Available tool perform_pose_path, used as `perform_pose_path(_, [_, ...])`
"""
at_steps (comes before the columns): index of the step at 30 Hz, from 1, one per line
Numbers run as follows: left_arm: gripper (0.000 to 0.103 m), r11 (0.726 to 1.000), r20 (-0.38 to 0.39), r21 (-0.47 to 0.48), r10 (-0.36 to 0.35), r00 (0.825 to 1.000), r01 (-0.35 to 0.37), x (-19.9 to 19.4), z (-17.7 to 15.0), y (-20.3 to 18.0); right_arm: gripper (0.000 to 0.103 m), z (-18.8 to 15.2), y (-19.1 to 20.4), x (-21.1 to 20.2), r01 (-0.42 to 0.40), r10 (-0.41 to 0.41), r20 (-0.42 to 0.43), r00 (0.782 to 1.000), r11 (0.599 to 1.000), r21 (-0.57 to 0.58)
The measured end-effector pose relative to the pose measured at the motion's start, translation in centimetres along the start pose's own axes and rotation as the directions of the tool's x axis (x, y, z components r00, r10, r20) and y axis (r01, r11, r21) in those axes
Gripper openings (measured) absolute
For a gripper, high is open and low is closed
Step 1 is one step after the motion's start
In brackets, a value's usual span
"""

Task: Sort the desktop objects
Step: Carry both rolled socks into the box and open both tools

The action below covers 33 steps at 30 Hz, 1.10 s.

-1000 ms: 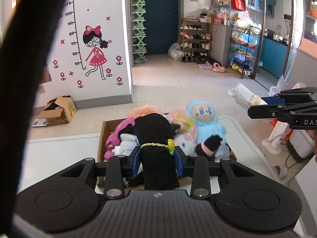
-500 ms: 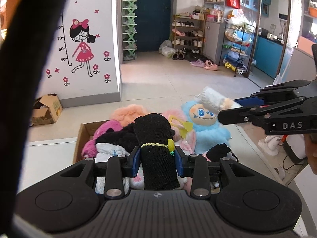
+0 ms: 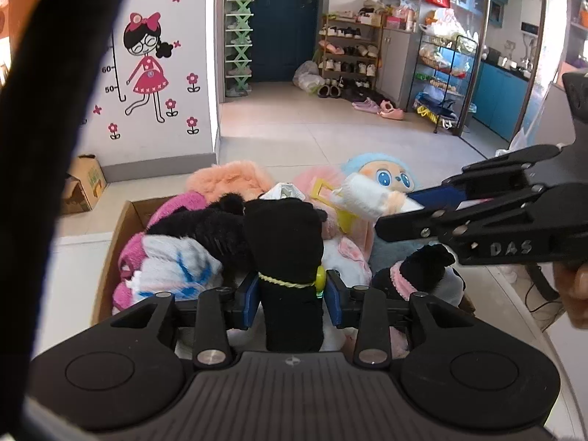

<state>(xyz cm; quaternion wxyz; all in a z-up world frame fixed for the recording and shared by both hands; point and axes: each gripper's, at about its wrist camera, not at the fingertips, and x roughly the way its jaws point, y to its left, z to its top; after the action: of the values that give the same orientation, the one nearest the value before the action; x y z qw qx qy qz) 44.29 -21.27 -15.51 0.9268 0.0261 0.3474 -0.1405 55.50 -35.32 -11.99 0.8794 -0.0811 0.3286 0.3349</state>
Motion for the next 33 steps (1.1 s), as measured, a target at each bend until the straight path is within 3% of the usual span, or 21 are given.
perform_pose_path(13, [0.035, 1.000, -0.019, 0.017, 0.007, 1.000, -0.006, -0.1, -0.4, 0.0, 0.033, -1.0, 0.1, 2.2, 0.028, -0.029, -0.060, 0.998, 0.999, -0.022])
perform_pose_path(15, [0.041, 0.999, -0.021, 0.030, 0.015, 1.000, -0.014, -0.1, -0.5, -0.1, 0.036, -1.1, 0.4, 2.3, 0.034, -0.036, -0.061, 0.997, 0.999, -0.026])
perform_pose_path(17, [0.055, 1.000, -0.020, 0.030, 0.004, 1.000, -0.003, -0.3, -0.6, -0.3, 0.039, -1.0, 0.5, 2.3, 0.037, -0.038, -0.056, 0.998, 0.999, -0.027])
perform_pose_path(19, [0.063, 0.999, -0.016, 0.039, -0.002, 1.000, 0.003, -0.5, -0.6, -0.6, 0.057, -1.1, 0.8, 2.1, 0.041, -0.043, -0.052, 0.998, 0.999, -0.034])
perform_pose_path(21, [0.068, 0.998, -0.005, 0.060, 0.023, 1.000, -0.023, -0.8, -0.6, -1.0, 0.062, -1.0, 1.0, 1.7, 0.049, -0.050, -0.039, 0.998, 0.998, -0.045])
perform_pose_path(24, [0.087, 0.997, 0.008, 0.060, 0.044, 0.999, -0.044, -1.4, -0.6, -1.1, 0.068, -0.7, 0.8, 0.9, 0.050, -0.051, -0.025, 0.998, 0.998, -0.038])
perform_pose_path(25, [0.090, 0.998, 0.011, 0.051, 0.045, 0.999, -0.045, -1.4, -0.4, -1.3, 0.073, -0.7, 0.8, 0.6, 0.052, -0.053, -0.018, 0.998, 0.998, -0.038])
perform_pose_path(33, [0.102, 0.995, 0.052, 0.041, 0.089, 0.995, -0.091, -4.6, -0.8, -2.2, 0.080, 0.2, 1.8, -4.6, 0.059, -0.057, 0.075, 0.996, 0.998, -0.027])
